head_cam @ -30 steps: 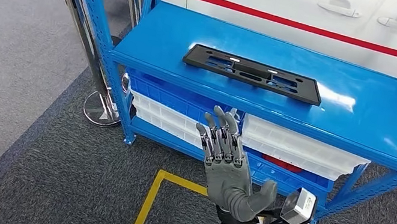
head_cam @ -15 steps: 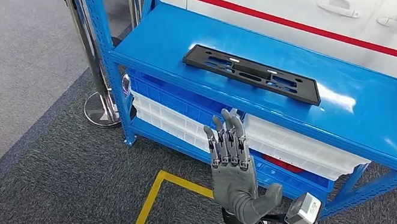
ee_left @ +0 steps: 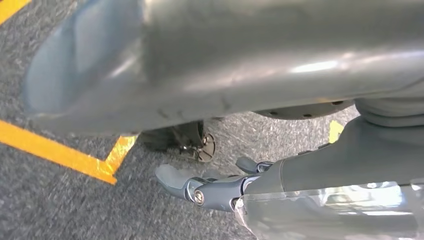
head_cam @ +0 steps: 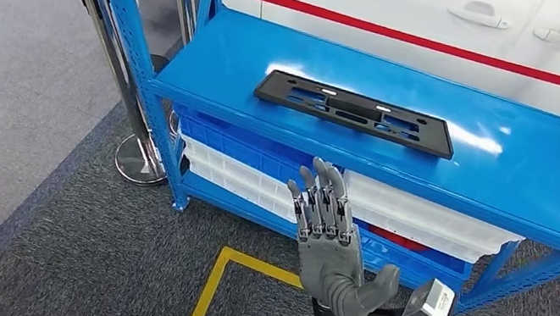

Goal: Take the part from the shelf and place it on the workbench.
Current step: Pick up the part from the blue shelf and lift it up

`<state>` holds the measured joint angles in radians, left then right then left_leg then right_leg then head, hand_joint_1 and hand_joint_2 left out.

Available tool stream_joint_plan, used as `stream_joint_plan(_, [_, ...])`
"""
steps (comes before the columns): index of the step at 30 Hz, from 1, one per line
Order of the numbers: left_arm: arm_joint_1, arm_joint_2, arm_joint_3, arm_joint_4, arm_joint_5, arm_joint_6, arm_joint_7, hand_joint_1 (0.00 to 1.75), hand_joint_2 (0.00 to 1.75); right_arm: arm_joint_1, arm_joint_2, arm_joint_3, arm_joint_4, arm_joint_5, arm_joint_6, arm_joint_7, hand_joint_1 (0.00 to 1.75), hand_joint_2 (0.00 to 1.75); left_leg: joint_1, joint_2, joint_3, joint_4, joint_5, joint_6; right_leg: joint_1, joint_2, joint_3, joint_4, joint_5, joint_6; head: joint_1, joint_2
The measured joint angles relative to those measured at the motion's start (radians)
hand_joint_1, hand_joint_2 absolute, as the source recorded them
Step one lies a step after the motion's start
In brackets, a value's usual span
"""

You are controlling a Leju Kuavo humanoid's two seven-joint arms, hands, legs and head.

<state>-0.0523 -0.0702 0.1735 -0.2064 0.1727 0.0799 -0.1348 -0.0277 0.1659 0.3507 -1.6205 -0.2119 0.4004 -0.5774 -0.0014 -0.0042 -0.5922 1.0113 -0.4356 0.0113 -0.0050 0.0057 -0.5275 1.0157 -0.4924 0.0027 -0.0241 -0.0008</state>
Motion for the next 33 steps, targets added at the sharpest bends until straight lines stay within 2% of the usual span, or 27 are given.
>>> stream_joint_plan(2, [0.002,0.000,0.000,0.000,-0.004,-0.001,0.000,0.00,0.00,0.000,0.001,-0.002,-0.005,0.003,0.003,0.000,0.00,0.00,0.004,-0.001,0.017,-0.010,-0.004,0.012,-0.001,-0.001,-0.001,0.023,-0.006,0.008,0.001,0.000])
stream_joint_plan(3, [0.002,0.000,0.000,0.000,-0.005,-0.001,0.000,0.00,0.00,0.000,0.001,-0.002,-0.009,0.004,0.006,0.000,0.00,0.00,0.006,-0.002,0.028,-0.013,-0.007,0.018,-0.002,-0.002,-0.016,0.056,-0.019,0.011,0.002,0.000])
stream_joint_plan(4, [0.002,0.000,0.000,0.000,-0.006,-0.001,0.000,0.00,0.00,0.001,0.001,-0.003,-0.011,0.004,0.008,0.001,0.00,0.00,0.006,-0.001,0.037,-0.015,-0.011,0.023,-0.003,-0.002,-0.046,0.109,-0.040,0.015,0.003,0.000])
stream_joint_plan(6, [0.001,0.000,0.000,0.000,-0.006,-0.001,0.000,0.00,0.00,0.006,0.001,-0.005,-0.013,0.005,0.012,0.001,0.00,0.00,0.005,-0.001,0.049,-0.015,-0.023,0.028,-0.004,-0.002,-0.131,0.233,-0.084,0.021,0.004,0.000])
stream_joint_plan(7, [0.001,0.000,0.000,0.000,-0.007,-0.002,0.000,0.00,0.00,0.010,0.001,-0.006,-0.013,0.005,0.012,0.001,0.00,0.00,0.005,-0.002,0.056,-0.015,-0.030,0.028,-0.005,-0.002,-0.167,0.273,-0.092,0.024,0.004,0.000])
stream_joint_plan(8, [0.003,0.000,0.000,0.000,-0.007,-0.002,0.000,0.00,0.00,0.012,0.001,-0.006,-0.013,0.005,0.013,0.002,0.00,0.00,0.004,-0.002,0.065,-0.015,-0.038,0.027,-0.006,-0.002,-0.186,0.278,-0.080,0.024,0.004,0.000])
stream_joint_plan(9, [0.005,0.000,0.000,0.000,-0.008,-0.002,-0.001,0.00,0.00,0.014,0.001,-0.006,-0.013,0.005,0.013,0.002,0.00,0.00,0.004,-0.003,0.077,-0.014,-0.047,0.025,-0.007,-0.002,-0.187,0.250,-0.052,0.024,0.004,0.000])
stream_joint_plan(11, [0.008,0.000,0.000,0.000,-0.008,-0.002,-0.001,0.00,0.00,0.015,0.001,-0.006,-0.014,0.005,0.014,0.002,0.00,0.00,0.004,-0.003,0.103,-0.015,-0.067,0.020,-0.006,-0.003,-0.153,0.125,0.043,0.018,0.005,0.000])
stream_joint_plan(12, [0.007,0.000,0.000,0.001,-0.009,-0.002,-0.002,0.00,0.00,0.015,0.001,-0.006,-0.014,0.005,0.014,0.002,0.00,0.00,0.004,-0.004,0.111,-0.013,-0.076,0.016,-0.003,-0.004,-0.139,0.071,0.067,0.014,0.004,0.000])
stream_joint_plan(13, [0.005,0.000,0.000,0.002,-0.009,-0.002,-0.002,0.00,0.00,0.017,0.001,-0.007,-0.014,0.005,0.014,0.002,0.00,0.00,0.003,-0.004,0.115,-0.013,-0.085,0.010,0.000,-0.005,-0.130,0.035,0.081,0.008,0.003,0.000])
stream_joint_plan(14, [0.003,-0.001,0.000,0.002,-0.009,-0.002,-0.002,0.00,0.00,0.019,0.001,-0.008,-0.015,0.006,0.015,0.003,0.00,0.00,0.002,-0.004,0.119,-0.010,-0.091,0.004,0.002,-0.005,-0.128,0.020,0.083,0.002,0.002,0.000])
stream_joint_plan(15, [0.002,-0.001,-0.001,0.003,-0.009,-0.002,-0.002,0.00,0.00,0.022,0.002,-0.009,-0.015,0.006,0.015,0.004,0.00,0.00,0.000,-0.003,0.125,-0.006,-0.095,-0.002,0.004,-0.005,-0.127,0.019,0.072,-0.004,0.001,0.000])
stream_joint_plan(17, [0.001,0.000,-0.001,0.003,-0.009,-0.002,-0.001,0.00,0.00,0.025,0.004,-0.011,-0.019,0.007,0.017,0.006,0.00,0.00,0.000,-0.002,0.131,0.014,-0.100,-0.012,0.000,-0.002,-0.108,0.016,0.074,-0.015,0.001,0.000])
stream_joint_plan(18, [0.000,0.000,-0.001,0.003,-0.009,-0.002,-0.001,0.00,0.00,0.024,0.005,-0.011,-0.020,0.008,0.017,0.007,0.00,0.00,0.001,-0.002,0.119,0.044,-0.104,-0.016,-0.002,-0.002,-0.095,0.014,0.067,-0.020,0.000,0.000])
stream_joint_plan(19, [-0.002,0.000,-0.001,0.003,-0.010,-0.002,-0.001,0.00,0.00,0.024,0.007,-0.012,-0.022,0.008,0.017,0.008,0.00,0.00,0.003,-0.001,0.095,0.092,-0.113,-0.020,-0.004,-0.002,-0.083,0.013,0.060,-0.024,0.000,0.000])
stream_joint_plan(21, [-0.003,0.000,-0.001,0.003,-0.010,-0.002,-0.001,0.00,0.00,0.025,0.009,-0.012,-0.023,0.008,0.017,0.011,0.00,0.00,0.008,-0.001,0.012,0.216,-0.157,-0.028,-0.005,-0.004,-0.063,0.011,0.041,-0.028,-0.002,0.000])
stream_joint_plan(22, [-0.001,0.000,-0.001,0.003,-0.010,-0.002,0.000,0.00,0.00,0.026,0.009,-0.012,-0.023,0.008,0.017,0.011,0.00,0.00,0.010,-0.001,-0.028,0.261,-0.183,-0.031,-0.005,-0.004,-0.052,0.011,0.030,-0.029,-0.002,0.000])
stream_joint_plan(23, [0.001,0.000,-0.001,0.003,-0.010,-0.002,0.000,0.00,0.00,0.028,0.009,-0.012,-0.023,0.008,0.017,0.011,0.00,0.00,0.012,-0.001,-0.058,0.280,-0.201,-0.033,-0.005,-0.002,-0.039,0.011,0.020,-0.028,-0.002,0.000])
stream_joint_plan(24, [0.004,0.000,-0.001,0.003,-0.010,-0.002,0.000,0.00,0.00,0.028,0.009,-0.012,-0.023,0.008,0.017,0.011,0.00,0.00,0.013,-0.001,-0.072,0.266,-0.200,-0.034,-0.006,0.000,-0.024,0.011,0.008,-0.027,-0.002,0.000])
stream_joint_plan(25, [0.006,0.000,-0.001,0.003,-0.010,-0.002,0.000,0.00,0.00,0.029,0.009,-0.012,-0.023,0.008,0.017,0.011,0.00,0.00,0.013,0.000,-0.074,0.225,-0.173,-0.034,-0.006,0.001,-0.007,0.011,-0.004,-0.025,-0.002,0.000])
stream_joint_plan(27, [0.011,0.000,0.000,0.005,-0.010,-0.001,0.000,0.00,0.00,0.029,0.010,-0.012,-0.022,0.008,0.017,0.011,0.00,0.00,0.013,0.002,-0.065,0.109,-0.060,-0.030,-0.006,0.002,0.023,0.013,-0.029,-0.017,-0.001,0.000])
stream_joint_plan(28, [0.011,0.000,0.000,0.007,-0.010,-0.001,0.000,0.00,0.00,0.030,0.011,-0.012,-0.022,0.009,0.017,0.012,0.00,0.00,0.010,0.004,-0.061,0.068,-0.016,-0.024,-0.005,0.003,0.033,0.013,-0.041,-0.012,-0.001,0.000])
stream_joint_plan(29, [0.012,0.000,0.000,0.008,-0.009,-0.001,0.000,0.00,0.00,0.030,0.012,-0.013,-0.021,0.009,0.018,0.012,0.00,0.00,0.008,0.005,-0.058,0.046,0.013,-0.017,-0.004,0.003,0.039,0.011,-0.049,-0.005,-0.001,0.000])
stream_joint_plan(31, [0.011,0.000,0.000,0.010,-0.009,-0.001,-0.002,0.00,0.00,0.030,0.013,-0.013,-0.021,0.010,0.021,0.012,0.00,0.00,0.005,0.005,-0.048,0.036,0.013,0.000,-0.003,0.004,0.048,0.015,-0.053,0.009,-0.001,0.000])
stream_joint_plan(33, [0.011,0.000,0.000,0.010,-0.009,-0.001,-0.004,0.00,0.00,0.027,0.014,-0.013,-0.022,0.011,0.027,0.011,0.00,0.00,0.007,0.003,-0.028,0.024,0.010,0.014,-0.005,0.002,0.037,0.056,-0.044,0.019,0.000,0.000])
